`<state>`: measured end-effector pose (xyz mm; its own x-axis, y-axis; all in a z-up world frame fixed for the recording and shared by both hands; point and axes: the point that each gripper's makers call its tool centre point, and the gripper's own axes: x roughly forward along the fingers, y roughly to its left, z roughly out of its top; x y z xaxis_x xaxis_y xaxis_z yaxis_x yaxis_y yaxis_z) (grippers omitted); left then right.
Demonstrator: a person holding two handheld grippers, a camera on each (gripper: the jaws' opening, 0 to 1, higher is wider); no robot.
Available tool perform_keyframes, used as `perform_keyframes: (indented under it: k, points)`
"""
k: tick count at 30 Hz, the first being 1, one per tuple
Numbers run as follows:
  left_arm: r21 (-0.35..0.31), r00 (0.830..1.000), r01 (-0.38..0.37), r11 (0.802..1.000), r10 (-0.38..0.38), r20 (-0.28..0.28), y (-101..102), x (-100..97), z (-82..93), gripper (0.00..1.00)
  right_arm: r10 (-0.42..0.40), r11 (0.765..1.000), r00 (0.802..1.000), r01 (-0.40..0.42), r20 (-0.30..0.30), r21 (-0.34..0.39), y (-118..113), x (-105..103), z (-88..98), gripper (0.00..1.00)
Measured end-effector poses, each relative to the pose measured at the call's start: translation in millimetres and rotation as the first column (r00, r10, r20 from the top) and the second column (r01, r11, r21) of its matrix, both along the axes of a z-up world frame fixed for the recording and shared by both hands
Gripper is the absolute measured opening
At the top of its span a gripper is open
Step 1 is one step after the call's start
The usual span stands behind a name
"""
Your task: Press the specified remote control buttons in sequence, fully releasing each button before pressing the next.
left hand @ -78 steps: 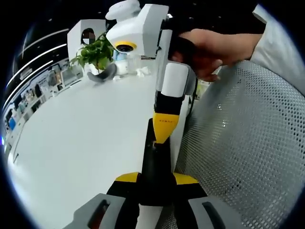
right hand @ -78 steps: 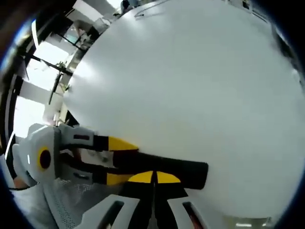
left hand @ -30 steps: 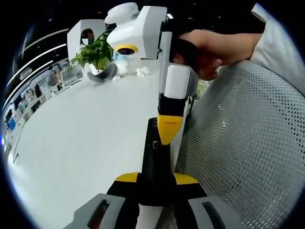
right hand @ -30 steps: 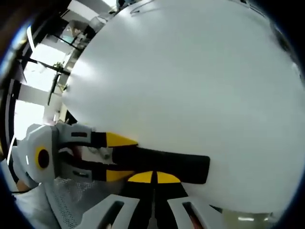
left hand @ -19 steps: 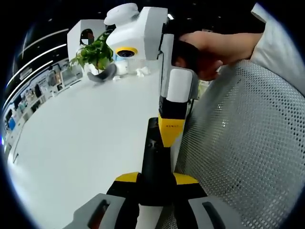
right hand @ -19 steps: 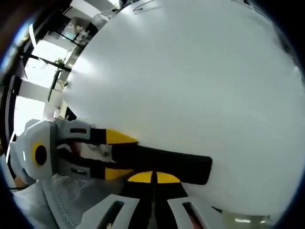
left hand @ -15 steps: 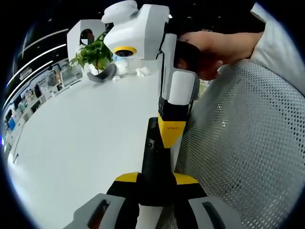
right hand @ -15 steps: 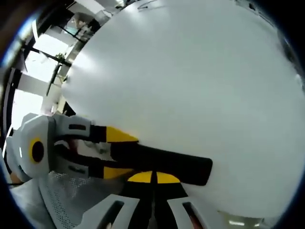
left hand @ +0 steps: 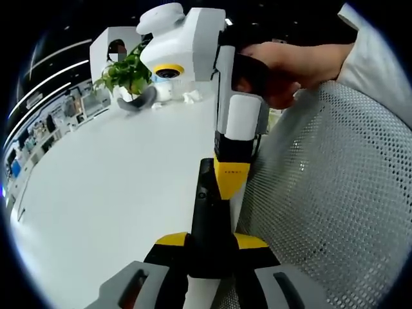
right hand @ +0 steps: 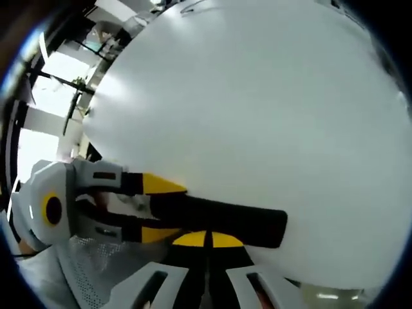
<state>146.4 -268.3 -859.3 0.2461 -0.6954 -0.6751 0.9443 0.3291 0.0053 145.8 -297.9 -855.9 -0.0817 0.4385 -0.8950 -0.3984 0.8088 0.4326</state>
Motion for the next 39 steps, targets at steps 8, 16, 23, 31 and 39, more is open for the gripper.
perform_keyframes:
  k: [8,16,23,31,39]
  points:
    - [0.000,1.000,0.003,1.000,-0.003,0.002,-1,-0.1,0.3,0.25,-0.057,0.991,0.998,0.054,0.023,0.119,13,9,9.8,0.00]
    - [-0.006,1.000,0.009,1.000,-0.009,0.007,-3,0.0,0.0,0.25,0.003,0.996,0.999,-0.007,0.043,0.087,17,7,3.1,0.00]
    - [-0.004,1.000,0.008,1.000,-0.008,0.007,-3,0.1,0.1,0.25,-0.012,0.995,0.999,0.008,0.037,0.103,16,8,3.9,0.00]
    - [0.004,1.000,0.004,1.000,-0.004,0.003,-3,0.4,-0.3,0.25,-0.080,0.989,0.997,0.079,0.005,0.123,14,11,2.7,0.00]
    - [0.007,1.000,0.004,1.000,-0.004,0.004,-3,0.3,-0.5,0.25,-0.119,0.985,0.993,0.119,-0.005,0.123,11,13,3.2,0.00]
